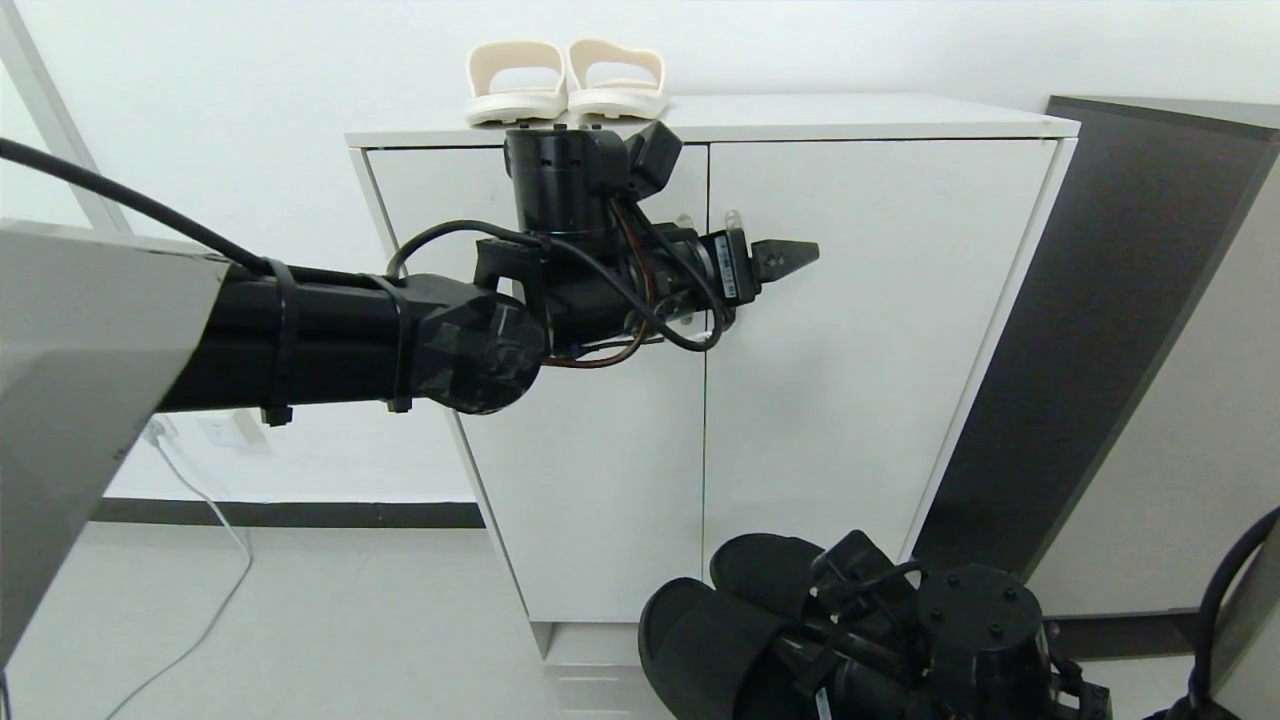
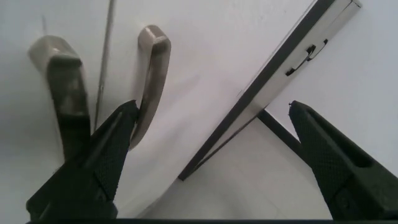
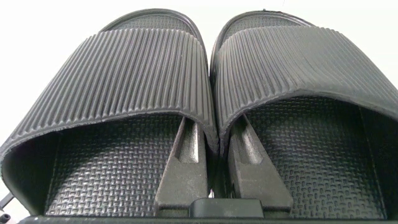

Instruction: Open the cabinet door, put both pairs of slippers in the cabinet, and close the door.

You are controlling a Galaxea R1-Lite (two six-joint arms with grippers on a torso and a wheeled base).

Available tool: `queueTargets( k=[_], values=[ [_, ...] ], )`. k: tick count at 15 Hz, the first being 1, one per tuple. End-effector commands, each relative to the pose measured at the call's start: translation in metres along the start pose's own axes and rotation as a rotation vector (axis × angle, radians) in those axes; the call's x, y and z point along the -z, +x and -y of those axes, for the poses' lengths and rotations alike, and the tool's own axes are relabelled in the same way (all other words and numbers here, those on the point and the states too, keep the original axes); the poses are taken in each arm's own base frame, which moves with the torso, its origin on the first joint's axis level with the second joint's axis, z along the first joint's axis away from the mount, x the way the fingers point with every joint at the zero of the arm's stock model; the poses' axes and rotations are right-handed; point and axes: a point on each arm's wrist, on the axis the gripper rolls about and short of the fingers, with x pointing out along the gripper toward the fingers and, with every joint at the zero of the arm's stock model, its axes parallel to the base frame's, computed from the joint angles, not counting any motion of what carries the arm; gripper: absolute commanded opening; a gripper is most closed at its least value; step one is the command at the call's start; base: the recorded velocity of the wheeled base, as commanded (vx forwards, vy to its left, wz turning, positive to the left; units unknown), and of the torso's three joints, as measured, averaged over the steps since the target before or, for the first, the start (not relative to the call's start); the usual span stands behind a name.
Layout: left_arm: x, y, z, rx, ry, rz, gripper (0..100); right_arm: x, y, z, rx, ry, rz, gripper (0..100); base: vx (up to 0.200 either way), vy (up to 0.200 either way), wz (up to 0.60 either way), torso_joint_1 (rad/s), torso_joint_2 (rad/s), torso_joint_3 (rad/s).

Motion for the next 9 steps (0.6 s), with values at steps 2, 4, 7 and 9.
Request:
queueTargets(
  k=[2,4,7,9],
  values=[
    [0.001,0.002,0.001,0.004,0.001,0.0,0,0.001,0.0,0.0,-0.001,-0.002,-0.004,0,0.0,0.0,0.0,0.0,0.0,0.0],
    [0.001,-0.003,0.005,0.009,0.0,-0.005,0,0.001,-0.001,-0.001,-0.013,-0.003,-0.005,0,0.0,0.0,0.0,0.0,0.0,0.0],
    [0.0,-0.02,0.03,0.058,0.001,-0.016,0,0.006,-0.009,-0.003,-0.092,-0.007,-0.017,0,0.0,0.0,0.0,0.0,0.0,0.0],
    [0.001,-0.031,0.044,0.085,0.002,-0.025,0,0.01,-0.019,-0.008,-0.174,-0.015,-0.001,0,0.0,0.0,0.0,0.0,0.0,0.0]
  ],
)
